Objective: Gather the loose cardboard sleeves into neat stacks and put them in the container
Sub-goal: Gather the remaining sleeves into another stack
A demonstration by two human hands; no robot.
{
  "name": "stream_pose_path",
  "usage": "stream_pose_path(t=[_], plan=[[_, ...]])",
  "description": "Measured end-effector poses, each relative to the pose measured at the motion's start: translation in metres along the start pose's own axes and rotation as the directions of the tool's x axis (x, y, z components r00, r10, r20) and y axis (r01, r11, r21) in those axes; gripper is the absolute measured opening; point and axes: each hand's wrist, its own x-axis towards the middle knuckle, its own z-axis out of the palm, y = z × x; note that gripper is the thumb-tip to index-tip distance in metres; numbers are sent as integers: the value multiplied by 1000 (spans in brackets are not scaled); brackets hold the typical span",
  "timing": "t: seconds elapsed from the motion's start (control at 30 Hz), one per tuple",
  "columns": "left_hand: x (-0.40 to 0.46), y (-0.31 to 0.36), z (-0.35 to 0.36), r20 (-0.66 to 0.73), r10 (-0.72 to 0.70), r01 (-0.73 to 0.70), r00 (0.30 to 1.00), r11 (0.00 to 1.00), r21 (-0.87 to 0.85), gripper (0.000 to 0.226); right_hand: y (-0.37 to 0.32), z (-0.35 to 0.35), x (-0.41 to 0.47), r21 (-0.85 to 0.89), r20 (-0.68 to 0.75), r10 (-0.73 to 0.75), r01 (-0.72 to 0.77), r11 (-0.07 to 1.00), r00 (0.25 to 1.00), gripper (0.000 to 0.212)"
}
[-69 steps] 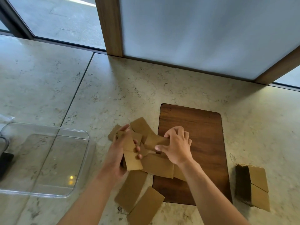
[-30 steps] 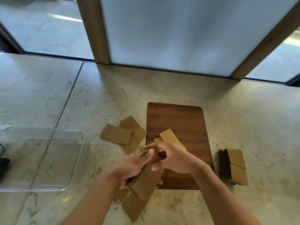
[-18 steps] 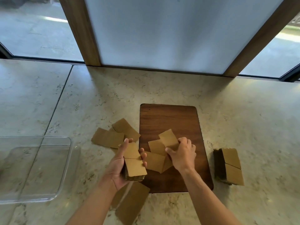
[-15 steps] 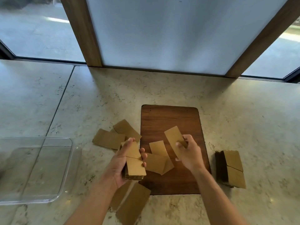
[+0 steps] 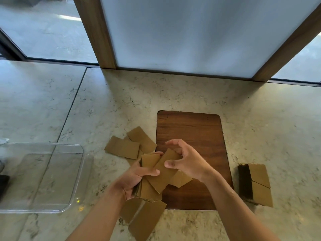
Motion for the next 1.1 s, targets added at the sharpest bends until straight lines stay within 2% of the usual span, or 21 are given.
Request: stream_pose_path(t=[0.07, 0.17, 0.23, 0.33, 0.43, 0.5, 0.53, 0.6, 0.67, 0.73, 0.8, 0.83, 0.87, 0.93, 1.03, 1.1], plan=[[-1, -4, -1, -37, 84, -85, 996, 996, -28, 59, 4, 9, -1, 206, -49, 41, -30, 978, 998, 71], [-4, -10, 5, -100, 188, -194, 977, 979, -62, 61, 10, 21, -5, 380, -13, 53, -44, 924, 998, 63], [-6, -13, 8, -154, 207, -221, 966, 972, -78, 63, 12, 28, -7, 417, 14, 55, -56, 907, 998, 57], [-12, -16, 10, -197, 200, -225, 960, 968, -110, 66, 10, 37, -9, 428, 1, 66, -60, 902, 998, 62], [-18, -15, 11, -215, 163, -203, 963, 963, -178, 60, 8, 35, -10, 452, -27, 52, -34, 891, 998, 58], [-20, -14, 11, -192, 117, -160, 974, 961, -227, 55, 6, 38, -12, 379, -6, 6, -3, 925, 1000, 49], [-22, -14, 12, -177, 103, -143, 979, 963, -229, 54, 4, 45, -13, 284, 7, -27, 24, 958, 1000, 50], [-22, -17, 12, -168, 92, -123, 981, 976, -182, 56, 5, 62, -15, -21, -10, -150, 150, 989, 989, 62], [-23, -20, 11, -176, 94, -124, 980, 977, -172, 55, 9, 74, -15, -184, -79, -274, 256, 949, 959, 74], [-23, -23, 6, -177, 98, -144, 979, 952, -271, 56, 16, 76, -19, -115, -320, -289, 266, 957, 902, 63], [-25, -26, 4, -161, 82, -151, 984, 863, -482, 60, 27, 82, -26, -73, -555, -285, 296, 952, 781, 39], [-25, -28, 7, -142, 62, -134, 988, 801, -583, 63, 31, 92, -30, -87, -587, -305, 316, 945, 750, 36], [-23, -32, 12, -138, 47, -125, 989, 761, -637, 68, 33, 104, -32, -91, -568, -328, 338, 937, 755, 37], [-18, -43, 23, -173, 32, -136, 984, 762, -633, 74, 34, 129, -31, -78, -535, -340, 355, 932, 774, 38], [-15, -42, 27, -231, 14, -160, 973, 763, -627, 56, 30, 140, -19, -47, -640, -294, 346, 937, 710, 24], [-15, -32, 17, -271, 31, -213, 962, 706, -675, 42, 34, 127, -16, -57, -644, -269, 306, 950, 716, 25]])
